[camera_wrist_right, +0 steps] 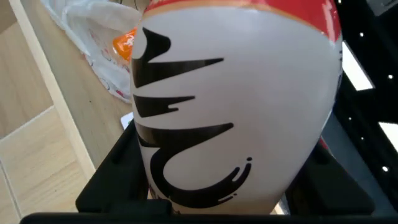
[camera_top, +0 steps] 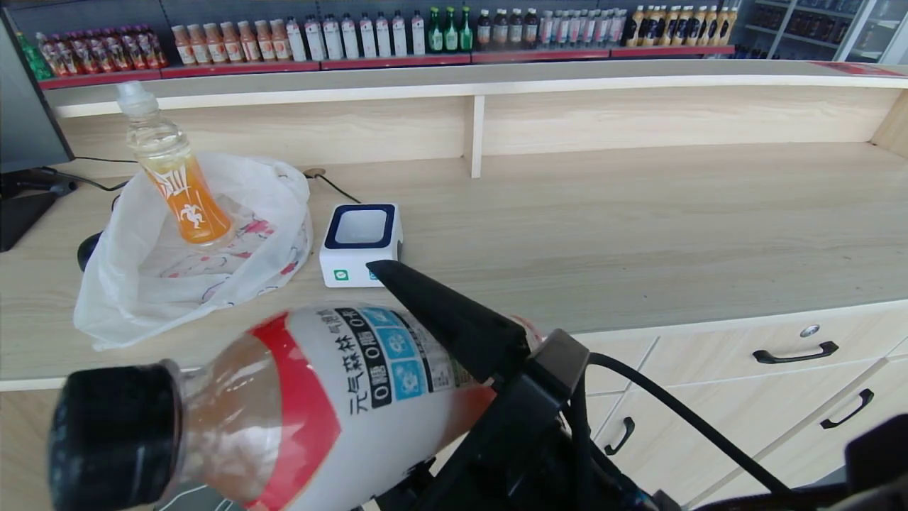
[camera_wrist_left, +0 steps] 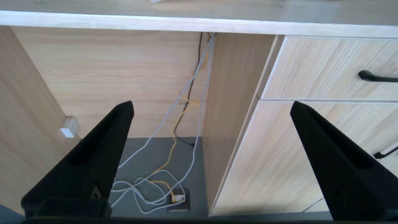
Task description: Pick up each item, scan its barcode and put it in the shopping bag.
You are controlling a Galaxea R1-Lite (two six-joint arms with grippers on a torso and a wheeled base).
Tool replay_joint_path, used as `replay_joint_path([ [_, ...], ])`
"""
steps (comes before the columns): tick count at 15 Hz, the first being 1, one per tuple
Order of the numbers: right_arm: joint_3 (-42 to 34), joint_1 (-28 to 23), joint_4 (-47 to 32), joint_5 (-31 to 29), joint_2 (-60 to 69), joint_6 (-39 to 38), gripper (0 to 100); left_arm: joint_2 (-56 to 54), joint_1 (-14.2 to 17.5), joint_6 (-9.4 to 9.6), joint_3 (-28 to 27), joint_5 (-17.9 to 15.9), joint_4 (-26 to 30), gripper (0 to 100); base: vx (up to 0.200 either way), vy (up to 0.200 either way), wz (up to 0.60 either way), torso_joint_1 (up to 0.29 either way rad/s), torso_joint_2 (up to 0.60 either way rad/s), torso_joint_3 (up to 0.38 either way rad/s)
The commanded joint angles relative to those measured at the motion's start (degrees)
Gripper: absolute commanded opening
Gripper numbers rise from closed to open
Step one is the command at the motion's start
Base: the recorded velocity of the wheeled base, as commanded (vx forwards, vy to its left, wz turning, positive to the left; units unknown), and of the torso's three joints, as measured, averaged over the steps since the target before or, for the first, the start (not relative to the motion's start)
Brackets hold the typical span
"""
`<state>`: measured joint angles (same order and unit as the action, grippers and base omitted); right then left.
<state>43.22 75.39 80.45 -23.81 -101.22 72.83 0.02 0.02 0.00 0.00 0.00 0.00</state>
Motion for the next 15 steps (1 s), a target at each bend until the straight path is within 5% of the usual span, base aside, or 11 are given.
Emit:
replay_joint_path([
  [1, 0.20, 0.02, -0.20, -0.45, -0.03, -6.38, 0, -0.02, -0.02, 0.00, 0.00, 0.00, 0.00, 100, 0.000, 0.000, 0.00, 0.000, 0.00, 0.000],
  [7, 0.64, -0.06, -2.31, -9.24, 0.06, -23.08, 0, -0.02, 0.06, 0.00, 0.00, 0.00, 0.00, 100, 0.000, 0.000, 0.00, 0.000, 0.00, 0.000],
  [13, -1.38, -1.91, -5.74, -13.02, 2.34, -43.91, 0, -0.02, 0.06, 0.00, 0.00, 0.00, 0.00, 100, 0.000, 0.000, 0.00, 0.000, 0.00, 0.000],
  [15, -4.28, -4.81, -7.32, -11.52, 4.71, -45.05, 0, -0.02, 0.06, 0.00, 0.00, 0.00, 0.00, 100, 0.000, 0.000, 0.00, 0.000, 0.00, 0.000],
])
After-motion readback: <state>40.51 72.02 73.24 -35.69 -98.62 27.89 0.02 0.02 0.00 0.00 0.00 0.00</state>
